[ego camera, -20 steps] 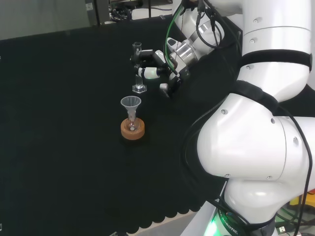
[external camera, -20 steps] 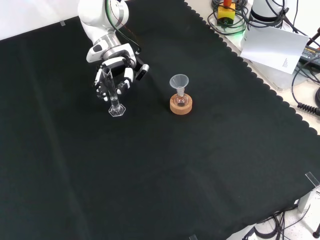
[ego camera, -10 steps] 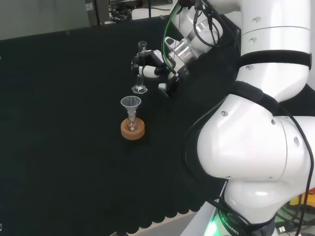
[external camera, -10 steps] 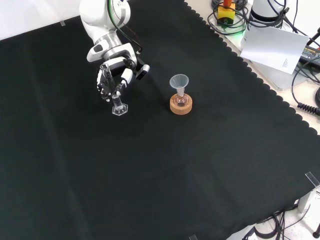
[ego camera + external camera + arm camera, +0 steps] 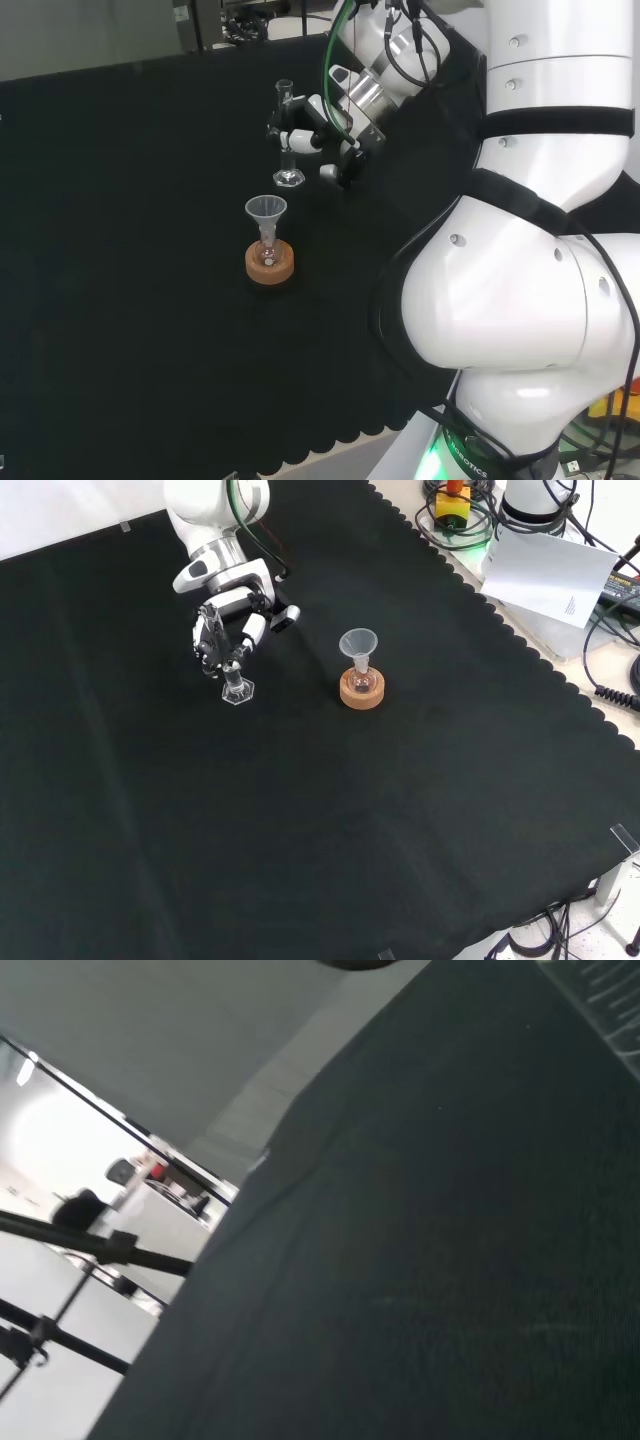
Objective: Pick up the graduated cylinder.
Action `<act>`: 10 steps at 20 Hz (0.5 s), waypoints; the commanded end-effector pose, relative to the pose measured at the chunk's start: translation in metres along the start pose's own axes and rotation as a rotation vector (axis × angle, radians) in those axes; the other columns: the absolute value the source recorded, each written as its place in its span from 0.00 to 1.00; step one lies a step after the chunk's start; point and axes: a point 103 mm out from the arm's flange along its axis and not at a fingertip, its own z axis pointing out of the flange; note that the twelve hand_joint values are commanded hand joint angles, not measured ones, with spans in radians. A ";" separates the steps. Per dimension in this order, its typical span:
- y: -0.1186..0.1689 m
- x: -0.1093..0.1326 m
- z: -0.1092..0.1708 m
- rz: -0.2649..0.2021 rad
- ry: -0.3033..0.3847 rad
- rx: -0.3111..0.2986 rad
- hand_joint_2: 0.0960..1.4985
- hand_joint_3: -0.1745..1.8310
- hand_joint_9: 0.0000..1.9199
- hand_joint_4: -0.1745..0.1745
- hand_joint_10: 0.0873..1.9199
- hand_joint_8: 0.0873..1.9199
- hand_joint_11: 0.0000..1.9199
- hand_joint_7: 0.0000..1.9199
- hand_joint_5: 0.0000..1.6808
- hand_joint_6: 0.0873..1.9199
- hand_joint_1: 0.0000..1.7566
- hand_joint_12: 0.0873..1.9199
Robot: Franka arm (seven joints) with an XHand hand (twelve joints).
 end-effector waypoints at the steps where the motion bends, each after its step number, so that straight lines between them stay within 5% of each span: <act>1: -0.006 0.010 -0.011 0.004 -0.130 0.063 0.69 0.09 0.75 0.50 0.00 0.32 0.63 0.60 0.63 0.48 0.71 0.36; 10: -0.022 0.027 -0.028 0.016 -0.213 0.092 0.68 0.09 0.77 0.57 0.00 0.30 0.65 0.62 0.64 0.46 0.71 0.35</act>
